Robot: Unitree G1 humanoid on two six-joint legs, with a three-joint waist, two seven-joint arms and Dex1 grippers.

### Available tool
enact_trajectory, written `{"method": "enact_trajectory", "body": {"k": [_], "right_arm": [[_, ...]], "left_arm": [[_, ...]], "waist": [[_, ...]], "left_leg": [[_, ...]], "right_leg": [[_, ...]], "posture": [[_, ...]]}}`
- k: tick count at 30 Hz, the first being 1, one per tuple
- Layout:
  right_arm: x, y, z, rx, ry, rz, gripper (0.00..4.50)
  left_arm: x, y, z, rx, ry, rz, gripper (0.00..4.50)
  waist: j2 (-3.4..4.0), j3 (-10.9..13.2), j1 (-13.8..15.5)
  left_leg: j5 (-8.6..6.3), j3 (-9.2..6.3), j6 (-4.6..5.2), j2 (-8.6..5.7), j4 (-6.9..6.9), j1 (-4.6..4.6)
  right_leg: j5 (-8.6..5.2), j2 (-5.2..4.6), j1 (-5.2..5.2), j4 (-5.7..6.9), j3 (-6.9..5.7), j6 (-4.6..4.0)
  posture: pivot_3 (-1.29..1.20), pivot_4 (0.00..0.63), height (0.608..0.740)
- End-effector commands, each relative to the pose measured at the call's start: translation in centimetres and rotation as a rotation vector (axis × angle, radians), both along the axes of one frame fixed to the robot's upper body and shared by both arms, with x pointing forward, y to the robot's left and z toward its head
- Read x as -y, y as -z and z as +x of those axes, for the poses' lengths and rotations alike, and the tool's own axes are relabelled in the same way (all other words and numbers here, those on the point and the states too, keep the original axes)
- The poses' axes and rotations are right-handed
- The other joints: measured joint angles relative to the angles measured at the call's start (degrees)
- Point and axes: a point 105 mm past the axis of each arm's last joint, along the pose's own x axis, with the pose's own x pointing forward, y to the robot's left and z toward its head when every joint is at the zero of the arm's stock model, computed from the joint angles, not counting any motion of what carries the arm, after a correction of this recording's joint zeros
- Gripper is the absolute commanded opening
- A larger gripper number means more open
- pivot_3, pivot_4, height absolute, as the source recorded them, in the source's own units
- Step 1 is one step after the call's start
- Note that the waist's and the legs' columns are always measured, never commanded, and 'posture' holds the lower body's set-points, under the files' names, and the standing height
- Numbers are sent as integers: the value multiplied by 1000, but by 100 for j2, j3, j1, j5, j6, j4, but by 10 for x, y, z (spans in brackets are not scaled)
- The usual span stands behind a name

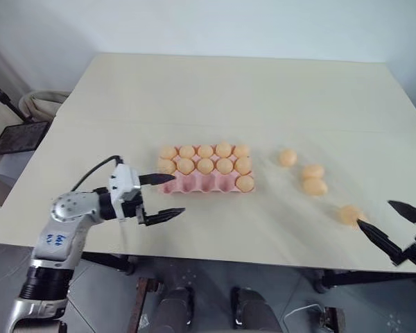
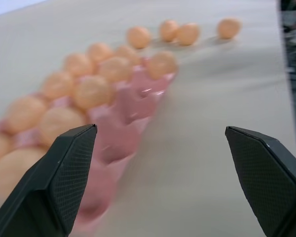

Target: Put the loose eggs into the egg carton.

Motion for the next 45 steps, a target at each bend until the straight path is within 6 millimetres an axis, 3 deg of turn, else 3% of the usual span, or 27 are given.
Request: {"method": "enact_trajectory", "body": {"k": [1,7,19,23,26,31,33,36,39,43,45], "right_arm": [[1,-5,-9,20,9,-12,4500],[-14,1,5,-45,-95,3,4500],[-8,16,68,-196,-206,-66,4500],[-8,26,76,-256,-237,-70,4500],[-8,26,77,-268,-248,-52,3860],[-7,25,71,-277,-265,-42,2045],[-10,23,71,-261,-280,-39,1651],[-28,13,71,-226,-349,-35,1620],[-61,-7,76,-160,-458,-23,1620],[-125,-41,91,-59,-605,63,1620],[-166,-51,101,-36,-681,91,1620]], "left_arm": [[11,-10,3,56,49,-5,4435],[15,-18,2,94,92,-10,4435],[27,-22,-22,81,139,-95,4435],[29,-23,-25,82,145,-99,4435],[29,-24,-26,86,139,-105,4500],[26,-22,-24,87,119,-107,4500],[24,-22,-22,88,108,-107,4500],[17,-23,-18,96,74,-111,4500],[4,-22,-10,109,5,-101,4500],[-17,-20,-4,113,-105,-94,4500],[-28,-17,-5,110,-158,-89,4500]], "waist": [[0,0,-28],[1,-1,-146],[1,0,-81],[1,0,-65],[2,0,-72],[2,0,-78],[2,-1,-83],[3,-1,-96],[4,-1,-105],[2,0,-148],[2,0,-202]], "left_leg": [[0,2,1,0,1,1],[2,18,4,1,2,23],[2,13,8,0,33,6],[3,8,10,0,36,5],[14,8,29,0,35,3],[13,9,26,0,38,2],[2,8,9,0,40,3],[1,10,7,0,41,3],[1,9,7,1,42,5],[0,7,4,7,50,6],[-1,4,3,9,52,5]], "right_leg": [[0,0,0,1,2,0],[0,4,5,18,17,0],[1,1,5,17,10,1],[1,2,6,21,4,1],[1,2,5,18,3,1],[1,2,5,21,5,2],[1,3,5,23,4,2],[1,3,4,26,6,2],[1,4,3,30,7,2],[1,8,2,36,6,1],[2,8,1,38,6,0]], "posture": [[0,150,740],[0,150,740],[0,150,740],[0,150,740],[0,150,740],[0,150,740],[0,150,740],[0,150,740],[0,150,740],[0,150,740],[0,150,740]]}}
